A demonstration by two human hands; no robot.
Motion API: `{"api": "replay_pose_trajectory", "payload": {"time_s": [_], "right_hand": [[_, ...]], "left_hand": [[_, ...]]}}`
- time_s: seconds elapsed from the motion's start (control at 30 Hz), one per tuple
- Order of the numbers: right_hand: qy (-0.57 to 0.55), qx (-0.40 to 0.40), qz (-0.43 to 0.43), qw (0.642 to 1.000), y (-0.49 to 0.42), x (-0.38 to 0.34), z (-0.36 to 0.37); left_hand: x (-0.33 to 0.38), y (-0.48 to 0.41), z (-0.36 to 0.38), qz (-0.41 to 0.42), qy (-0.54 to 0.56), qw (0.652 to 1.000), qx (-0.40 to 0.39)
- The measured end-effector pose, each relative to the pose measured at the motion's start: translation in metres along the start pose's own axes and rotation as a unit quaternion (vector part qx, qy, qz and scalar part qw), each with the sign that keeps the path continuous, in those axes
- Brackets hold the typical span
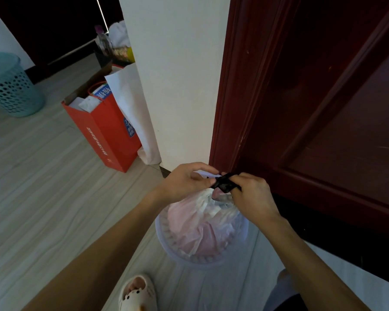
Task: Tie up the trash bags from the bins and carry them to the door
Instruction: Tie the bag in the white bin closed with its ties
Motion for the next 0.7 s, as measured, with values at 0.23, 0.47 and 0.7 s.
{"api": "replay_pose_trajectory", "payload": {"time_s": [0.23,0.47,0.7], "right_hand": [[-0.005,0.034,-0.010,0.999,-0.002,-0.007,0.003],[-0.226,0.019,-0.034,0.973,0.007,-0.011,0.004],[-0.280,0.118,-0.031,0.952,0.018,-0.004,-0.004]], "left_hand": [[-0.013,-0.007,0.005,-0.034,-0.075,0.996,-0.016],[-0.023,0.000,-0.016,-0.083,0.100,0.990,0.061],[-0.044,-0.001,0.006,-0.180,0.271,0.945,0.019]]}}
Point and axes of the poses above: each hand's wrist, its own y-axis away from the middle knuckle, its own z-axis out of the palm, x = y × z, the point moved 10 cm from there along -y, towards the middle knuckle, and after that the axes turned 15 degrees about -y, right-handed, at the moved point
